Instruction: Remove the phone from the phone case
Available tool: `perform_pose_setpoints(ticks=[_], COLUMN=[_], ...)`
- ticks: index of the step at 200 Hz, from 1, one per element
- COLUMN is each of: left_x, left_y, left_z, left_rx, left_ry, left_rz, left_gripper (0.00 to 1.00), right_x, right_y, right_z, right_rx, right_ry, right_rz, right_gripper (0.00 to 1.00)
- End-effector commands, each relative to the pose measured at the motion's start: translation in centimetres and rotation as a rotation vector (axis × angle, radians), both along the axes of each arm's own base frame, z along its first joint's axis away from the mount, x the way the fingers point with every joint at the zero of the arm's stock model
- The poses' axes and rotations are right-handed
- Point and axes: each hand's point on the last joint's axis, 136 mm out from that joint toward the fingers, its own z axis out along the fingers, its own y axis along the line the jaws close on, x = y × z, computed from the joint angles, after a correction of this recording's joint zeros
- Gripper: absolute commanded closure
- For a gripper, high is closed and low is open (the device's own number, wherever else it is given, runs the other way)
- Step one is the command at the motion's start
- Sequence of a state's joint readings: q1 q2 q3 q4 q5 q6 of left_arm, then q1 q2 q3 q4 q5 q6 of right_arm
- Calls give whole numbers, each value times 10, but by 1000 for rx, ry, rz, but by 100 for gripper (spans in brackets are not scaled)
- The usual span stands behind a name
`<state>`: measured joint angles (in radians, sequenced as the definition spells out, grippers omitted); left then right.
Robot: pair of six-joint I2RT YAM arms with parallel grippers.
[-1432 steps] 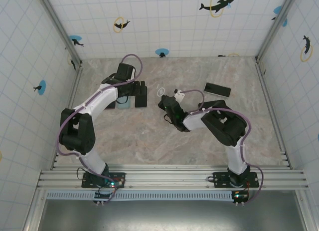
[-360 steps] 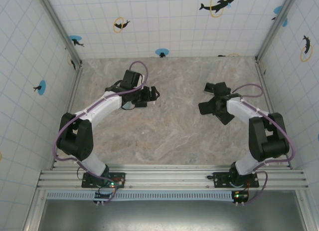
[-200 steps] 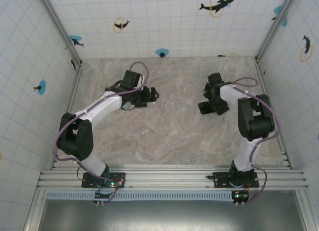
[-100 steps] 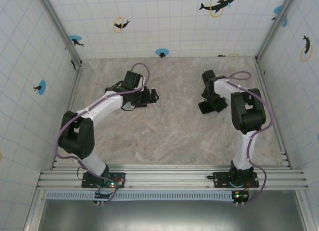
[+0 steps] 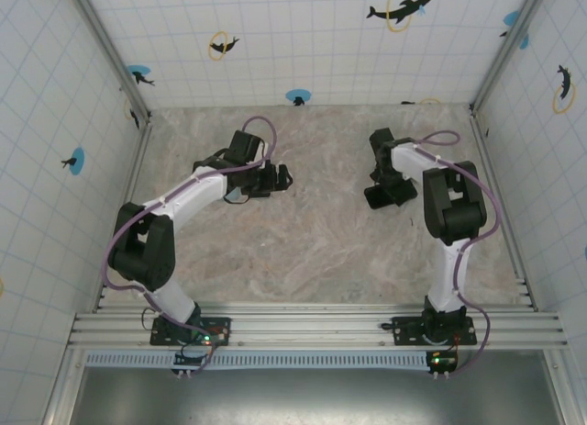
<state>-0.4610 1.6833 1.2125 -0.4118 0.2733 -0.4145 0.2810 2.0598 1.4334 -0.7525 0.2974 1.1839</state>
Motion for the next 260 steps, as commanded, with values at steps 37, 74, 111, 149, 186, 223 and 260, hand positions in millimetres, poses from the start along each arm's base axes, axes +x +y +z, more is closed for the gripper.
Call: perform_pose_setpoints(ticks=[37,74,111,149,186,223,260], left_x=[4,3,5,8,13,20,22], left_y=[-2,-2,-4,-9,-13,-23,-52], left_z=[1,4,6,10,15,25,42], left_rx=[6,4,-15,-48,-85,-164,-271], left_ry=[-5,-8,-11,-16,-33,-67,-100], left_rz=[-26,-22,-18,-11,13,34,5], left_gripper=[3,2,2,2,3,5,10], right_x=[-57,-48,-39,-33,-32,-36,-33], right_y=[1,2,3,15,42,60,83], right_z=[-28,-14,9,28,47,67,94], right_rx=[14,24,19,60,119,148,168], right_ry=[183,97,8,-111,-264,-376,-533], right_rz=[-17,35,159,336,602,776,931], right_gripper=[27,35,39,40,42,47,48])
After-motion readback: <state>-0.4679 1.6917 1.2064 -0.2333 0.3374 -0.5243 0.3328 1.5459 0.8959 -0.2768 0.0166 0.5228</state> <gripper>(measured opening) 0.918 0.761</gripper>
